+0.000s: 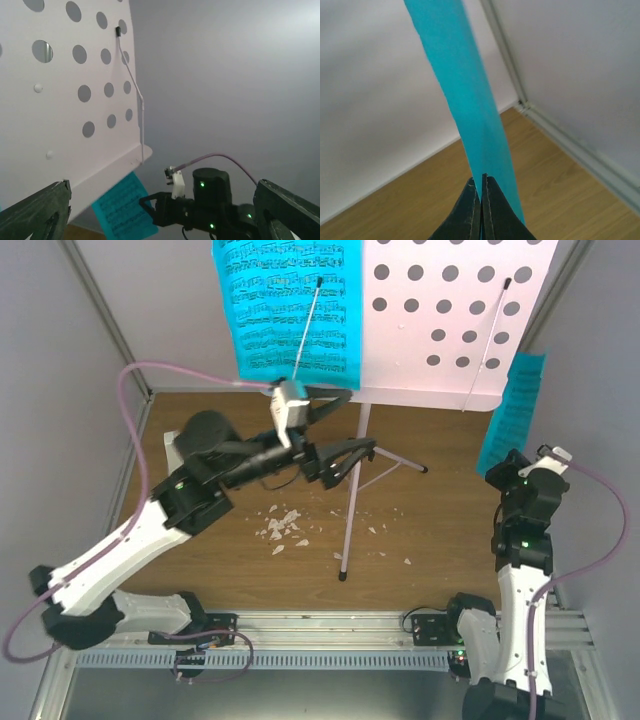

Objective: Pack up the instrument practice props

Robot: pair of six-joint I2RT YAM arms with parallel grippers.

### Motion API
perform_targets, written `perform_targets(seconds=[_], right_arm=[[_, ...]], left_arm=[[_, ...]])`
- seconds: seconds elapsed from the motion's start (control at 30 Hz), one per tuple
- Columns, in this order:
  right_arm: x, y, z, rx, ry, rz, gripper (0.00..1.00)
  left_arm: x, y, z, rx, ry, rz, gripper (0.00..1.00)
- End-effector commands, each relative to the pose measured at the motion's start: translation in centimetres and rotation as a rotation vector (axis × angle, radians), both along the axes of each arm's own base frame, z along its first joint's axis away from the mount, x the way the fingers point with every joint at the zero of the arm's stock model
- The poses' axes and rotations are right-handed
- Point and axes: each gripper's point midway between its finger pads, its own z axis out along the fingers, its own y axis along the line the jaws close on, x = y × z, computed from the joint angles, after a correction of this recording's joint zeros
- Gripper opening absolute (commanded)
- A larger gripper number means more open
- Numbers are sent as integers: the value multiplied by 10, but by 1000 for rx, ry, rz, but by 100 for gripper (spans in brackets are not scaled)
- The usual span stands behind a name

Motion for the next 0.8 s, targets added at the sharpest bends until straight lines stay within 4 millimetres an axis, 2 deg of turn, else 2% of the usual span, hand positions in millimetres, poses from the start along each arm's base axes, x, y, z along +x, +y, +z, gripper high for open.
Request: perform_targets(seconds=[0.0,0.13,0.27,0.37,0.43,0.53,0.6,0.77], right_arm=[[-1,30,-2,118,-62,155,1],[-14,44,-29,201,-57,196,1],[-33,35,-71,266,-26,98,0],[-37,38,-101,330,11,92,2],[-38,41,-121,365,54,94,2],[-43,34,-151,399,138,28,1],[-50,26,-166,406,181,-39,1],[-63,13,-176,394,190,-135,1]], left_arm=[[-11,29,-42,105,31,42,99],[2,54,-109,189,168,158,99],[10,67,-172,286,288,204,99],[14,79,-228,384,366,271,99],[15,91,-250,406,402,322,99],[13,112,-261,366,441,393,99],[11,126,-260,311,470,432,99],[5,147,-263,210,563,479,99]])
